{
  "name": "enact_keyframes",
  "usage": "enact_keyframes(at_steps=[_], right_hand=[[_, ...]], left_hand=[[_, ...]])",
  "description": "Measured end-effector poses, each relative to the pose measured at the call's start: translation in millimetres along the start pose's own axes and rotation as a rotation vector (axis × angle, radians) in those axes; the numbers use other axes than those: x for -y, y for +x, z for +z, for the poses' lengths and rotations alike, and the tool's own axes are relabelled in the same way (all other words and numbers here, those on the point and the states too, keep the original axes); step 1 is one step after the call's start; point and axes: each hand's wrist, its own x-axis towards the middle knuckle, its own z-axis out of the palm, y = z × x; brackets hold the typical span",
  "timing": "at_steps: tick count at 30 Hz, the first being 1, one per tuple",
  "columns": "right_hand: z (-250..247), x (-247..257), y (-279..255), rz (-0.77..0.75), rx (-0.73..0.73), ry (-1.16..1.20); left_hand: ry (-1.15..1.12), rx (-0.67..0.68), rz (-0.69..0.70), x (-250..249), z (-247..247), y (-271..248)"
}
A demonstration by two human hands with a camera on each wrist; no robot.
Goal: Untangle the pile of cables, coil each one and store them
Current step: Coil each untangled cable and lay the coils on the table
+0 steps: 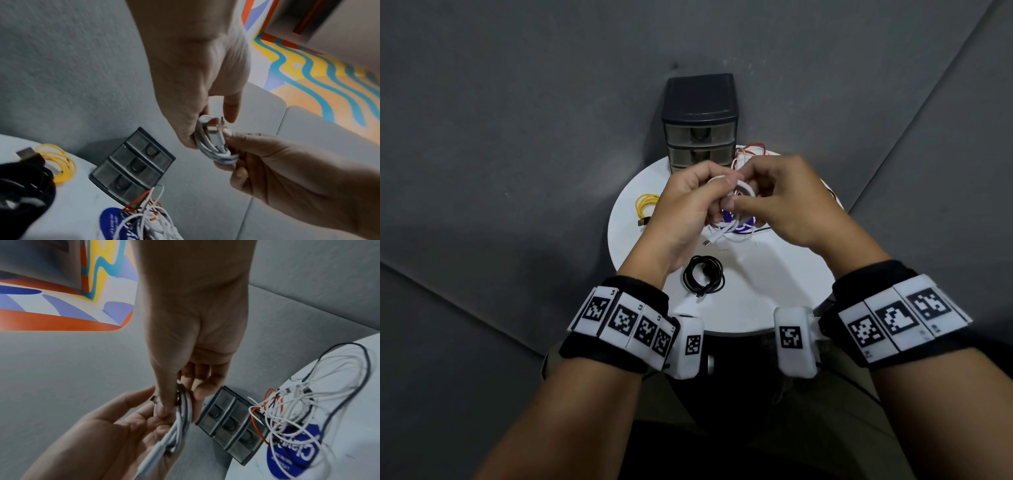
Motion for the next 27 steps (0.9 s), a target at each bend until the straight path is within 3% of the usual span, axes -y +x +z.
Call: enact_keyframes(at_steps=[6, 17, 22, 27], right_hand=[[2.7, -11.5, -9.4, 0.059, 0.163, -0.089], [-2.0, -2.2, -6.0, 0.172, 0.359, -0.218], [4.3, -3.0, -2.8, 0.253, 0.268, -0.286], [14.2, 2.6, -5.5, 0.189, 0.068, -0.187]], left_hand=[[0.348, 0.106, 0.092, 11.9, -27.3, -13.3], [0.445, 0.081, 0.11, 17.3, -25.8, -13.3], [0.455, 0.011, 0.116, 15.0, -26.6, -10.7], [0.437, -0.067, 0.115, 7.1, -30.3, -7.7]])
